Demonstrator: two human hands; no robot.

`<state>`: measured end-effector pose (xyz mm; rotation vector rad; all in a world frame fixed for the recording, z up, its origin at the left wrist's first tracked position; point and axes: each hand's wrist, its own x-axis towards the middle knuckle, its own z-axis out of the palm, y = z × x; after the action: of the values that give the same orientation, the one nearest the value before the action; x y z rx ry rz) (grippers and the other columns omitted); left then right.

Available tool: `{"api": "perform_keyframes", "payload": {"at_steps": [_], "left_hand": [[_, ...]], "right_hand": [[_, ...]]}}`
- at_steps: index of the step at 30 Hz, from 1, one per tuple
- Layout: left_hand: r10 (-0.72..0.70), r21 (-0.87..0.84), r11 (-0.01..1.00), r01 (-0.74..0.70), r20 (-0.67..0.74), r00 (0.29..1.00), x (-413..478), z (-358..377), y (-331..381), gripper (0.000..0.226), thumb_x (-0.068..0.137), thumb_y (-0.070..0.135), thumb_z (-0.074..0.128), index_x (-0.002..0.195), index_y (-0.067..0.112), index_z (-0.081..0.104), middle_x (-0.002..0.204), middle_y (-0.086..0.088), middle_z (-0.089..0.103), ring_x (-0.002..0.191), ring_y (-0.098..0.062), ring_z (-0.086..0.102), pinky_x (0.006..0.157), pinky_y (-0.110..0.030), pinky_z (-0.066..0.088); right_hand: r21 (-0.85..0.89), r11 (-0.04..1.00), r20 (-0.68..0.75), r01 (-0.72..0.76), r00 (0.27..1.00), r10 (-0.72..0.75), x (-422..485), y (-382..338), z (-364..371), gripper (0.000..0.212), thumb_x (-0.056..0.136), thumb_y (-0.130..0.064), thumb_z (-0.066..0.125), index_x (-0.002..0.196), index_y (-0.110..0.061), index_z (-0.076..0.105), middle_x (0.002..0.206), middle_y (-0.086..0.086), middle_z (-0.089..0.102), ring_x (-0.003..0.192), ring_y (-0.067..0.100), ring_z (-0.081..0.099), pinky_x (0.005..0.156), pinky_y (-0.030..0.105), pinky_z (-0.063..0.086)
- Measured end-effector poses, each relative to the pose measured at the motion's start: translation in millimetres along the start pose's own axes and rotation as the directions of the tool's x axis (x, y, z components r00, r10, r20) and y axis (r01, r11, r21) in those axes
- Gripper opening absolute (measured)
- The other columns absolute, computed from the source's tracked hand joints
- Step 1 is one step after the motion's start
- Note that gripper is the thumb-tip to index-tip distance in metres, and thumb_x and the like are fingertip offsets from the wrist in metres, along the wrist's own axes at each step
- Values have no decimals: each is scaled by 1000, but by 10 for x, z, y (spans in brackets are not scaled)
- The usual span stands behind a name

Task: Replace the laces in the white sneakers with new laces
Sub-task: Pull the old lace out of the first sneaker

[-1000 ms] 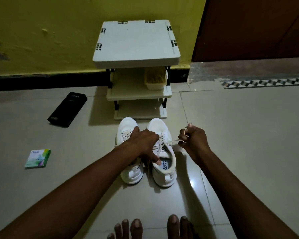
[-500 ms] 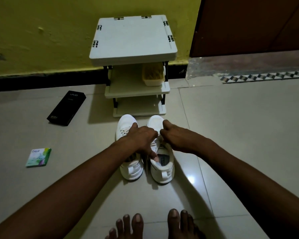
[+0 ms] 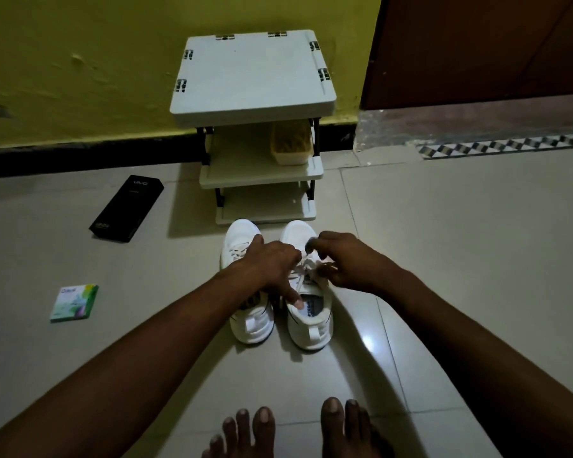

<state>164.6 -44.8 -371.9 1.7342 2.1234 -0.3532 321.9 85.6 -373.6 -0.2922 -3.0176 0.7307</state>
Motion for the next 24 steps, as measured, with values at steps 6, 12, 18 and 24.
{"api": "perform_keyframes", "payload": {"at_steps": [6,12,18,24], "left_hand": [[-5,-21,1000,6,16,1000,29,-4,-3,80,57,80,78,113,29,54,114,5,63,115,-23,55,93,-46,33],[-8,-28,1000,8,14,1000,29,2,-25,72,58,81,76,98,29,46,99,6,55,101,-22,52,81,-43,26],[-5,-15,1000,6,22,1000,10,4,10,73,59,79,77,101,27,48,104,4,57,106,-23,53,82,-43,26],[-33,-275,961,24,-29,999,-36,61,-94,92,63,72,81,137,26,52,139,5,55,129,-21,51,105,-44,39]], "right_hand": [[-303,940,134,154,984,-118,193,-79,103,12,82,-2,69,93,-7,70,91,11,57,87,24,43,64,34,36],[471,872,-495,-135,778,387,25,-117,116,10,92,-5,61,83,-10,61,86,-4,60,86,18,54,73,34,45],[987,91,-154,134,604,782,-129,-10,-245,7,104,-9,49,98,-6,48,69,10,62,50,21,54,48,26,42],[163,796,-181,-583,776,604,-187,196,181,21,90,-31,69,106,-19,64,104,-1,66,102,22,61,84,34,37]]}}
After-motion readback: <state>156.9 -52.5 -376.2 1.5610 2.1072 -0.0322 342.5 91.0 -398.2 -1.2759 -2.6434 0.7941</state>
